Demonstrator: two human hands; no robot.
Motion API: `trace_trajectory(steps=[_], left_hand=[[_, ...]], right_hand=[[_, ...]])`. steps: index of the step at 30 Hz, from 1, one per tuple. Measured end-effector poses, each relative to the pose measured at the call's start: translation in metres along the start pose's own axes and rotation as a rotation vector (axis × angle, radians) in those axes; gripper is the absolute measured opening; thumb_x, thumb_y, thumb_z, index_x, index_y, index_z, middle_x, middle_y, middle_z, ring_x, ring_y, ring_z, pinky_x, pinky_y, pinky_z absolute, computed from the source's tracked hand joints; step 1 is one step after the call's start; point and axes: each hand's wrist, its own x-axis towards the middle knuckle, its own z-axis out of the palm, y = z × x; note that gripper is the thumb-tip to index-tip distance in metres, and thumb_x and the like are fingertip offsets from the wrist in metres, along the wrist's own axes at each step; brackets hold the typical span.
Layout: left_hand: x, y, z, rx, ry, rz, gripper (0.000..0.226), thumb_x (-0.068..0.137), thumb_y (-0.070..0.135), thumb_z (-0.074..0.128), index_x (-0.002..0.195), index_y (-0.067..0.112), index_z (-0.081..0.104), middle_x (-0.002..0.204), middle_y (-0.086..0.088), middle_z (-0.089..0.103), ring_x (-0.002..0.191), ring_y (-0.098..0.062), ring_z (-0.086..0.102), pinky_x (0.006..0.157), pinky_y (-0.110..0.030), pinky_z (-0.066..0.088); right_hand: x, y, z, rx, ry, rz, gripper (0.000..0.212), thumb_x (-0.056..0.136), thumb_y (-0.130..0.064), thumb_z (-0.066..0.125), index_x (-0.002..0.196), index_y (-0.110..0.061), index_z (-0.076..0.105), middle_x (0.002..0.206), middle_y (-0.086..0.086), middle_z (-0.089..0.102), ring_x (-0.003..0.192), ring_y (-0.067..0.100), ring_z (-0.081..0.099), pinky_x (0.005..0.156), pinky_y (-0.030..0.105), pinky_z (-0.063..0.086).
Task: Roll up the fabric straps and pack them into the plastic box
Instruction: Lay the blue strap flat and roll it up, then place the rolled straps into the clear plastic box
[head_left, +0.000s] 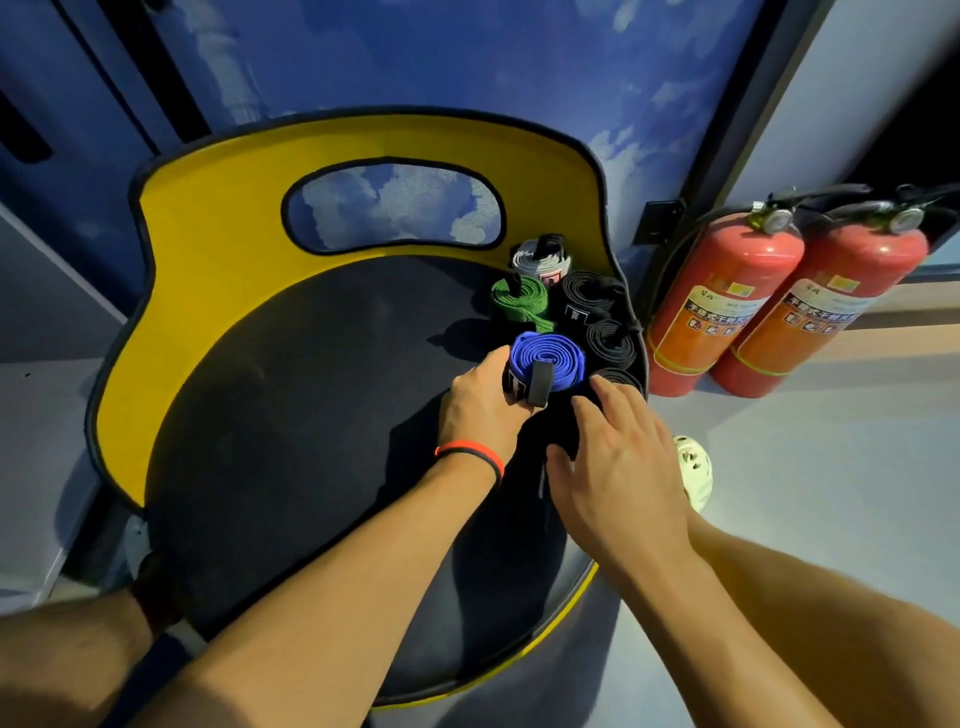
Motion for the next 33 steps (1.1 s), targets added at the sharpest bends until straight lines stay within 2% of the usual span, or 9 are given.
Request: trace_trajectory(steps=[4,10,12,14,18,22,26,29,33], left_hand=[[0.001,0.000,-0.003,-0.011,-0.041,-0.001,0.047,0.077,0.019,0.081,0.117,0.036,0.063,0.090,0.008,0.073,0.084,-0.009,0.071,0.083,-0.039,0.060],[-0.023,-0.018,-0.026,0.057,-0.109,-0.036,0.057,0.086,0.007,0.074,0.132,0.036,0.060,0.119,0.011,0.067,0.085,-0.004,0.068,0.085,-0.036,0.060],[-0.037,-0.026,-0.048,0.075,-0.101,-0.080,0.053,0.087,0.005,0.070,0.132,0.033,0.062,0.117,0.011,0.068,0.086,-0.005,0.068,0.086,-0.033,0.059],[-0.054,-0.033,-0.078,0.086,-0.073,-0.117,0.042,0.087,0.012,0.071,0.123,0.033,0.066,0.104,0.015,0.070,0.087,-0.007,0.068,0.087,-0.033,0.059],[-0.089,-0.035,-0.150,0.144,0.078,-0.159,0.026,0.089,0.028,0.072,0.115,0.032,0.069,0.086,0.018,0.071,0.088,-0.007,0.068,0.088,-0.033,0.057],[-0.124,-0.031,-0.228,0.171,0.239,-0.157,0.024,0.089,0.030,0.071,0.113,0.028,0.070,0.077,0.018,0.070,0.086,-0.008,0.067,0.085,-0.031,0.056],[-0.163,-0.023,-0.310,0.181,0.371,-0.165,0.024,0.090,0.037,0.070,0.113,0.031,0.068,0.079,0.017,0.070,0.085,-0.007,0.067,0.082,-0.028,0.054],[-0.193,-0.018,-0.370,0.245,0.513,-0.180,0.024,0.086,0.043,0.070,0.108,0.034,0.068,0.082,0.019,0.072,0.088,-0.008,0.067,0.084,-0.030,0.054],[-0.239,-0.015,-0.455,0.312,0.693,-0.193,0.026,0.085,0.043,0.070,0.108,0.033,0.069,0.092,0.016,0.073,0.091,-0.008,0.068,0.089,-0.033,0.055]], right_hand=[[-0.002,0.001,-0.002,0.029,-0.018,-0.003,0.049,0.086,-0.037,0.070,0.128,-0.012,0.064,0.144,0.010,0.056,0.135,0.031,0.048,0.113,0.045,0.039],[-0.005,-0.010,-0.014,0.141,0.023,-0.110,0.051,0.083,-0.029,0.073,0.130,-0.012,0.061,0.141,0.010,0.055,0.128,0.032,0.052,0.104,0.043,0.045],[-0.006,-0.019,-0.016,0.171,0.007,-0.165,0.052,0.083,-0.028,0.071,0.131,-0.010,0.061,0.139,0.009,0.057,0.125,0.032,0.055,0.099,0.044,0.049],[-0.010,-0.034,-0.019,0.215,-0.025,-0.211,0.055,0.085,-0.029,0.069,0.135,-0.010,0.059,0.140,0.008,0.057,0.125,0.031,0.057,0.099,0.044,0.051],[-0.018,-0.079,-0.033,0.320,-0.095,-0.304,0.059,0.091,-0.034,0.068,0.144,-0.017,0.051,0.147,-0.001,0.052,0.130,0.022,0.054,0.105,0.038,0.048],[-0.023,-0.150,-0.060,0.366,-0.116,-0.459,0.059,0.095,-0.041,0.063,0.148,-0.025,0.045,0.142,-0.005,0.055,0.121,0.017,0.059,0.093,0.034,0.050],[-0.029,-0.231,-0.096,0.415,-0.085,-0.581,0.052,0.093,-0.039,0.064,0.141,-0.026,0.049,0.124,-0.003,0.065,0.112,0.024,0.063,0.086,0.040,0.053],[-0.037,-0.293,-0.123,0.502,-0.095,-0.670,0.050,0.093,-0.038,0.066,0.139,-0.026,0.052,0.104,-0.008,0.068,0.100,0.021,0.064,0.082,0.039,0.052],[-0.057,-0.382,-0.160,0.575,-0.091,-0.832,0.050,0.093,-0.049,0.066,0.137,-0.030,0.054,0.103,-0.013,0.066,0.097,0.015,0.066,0.085,0.038,0.054]])
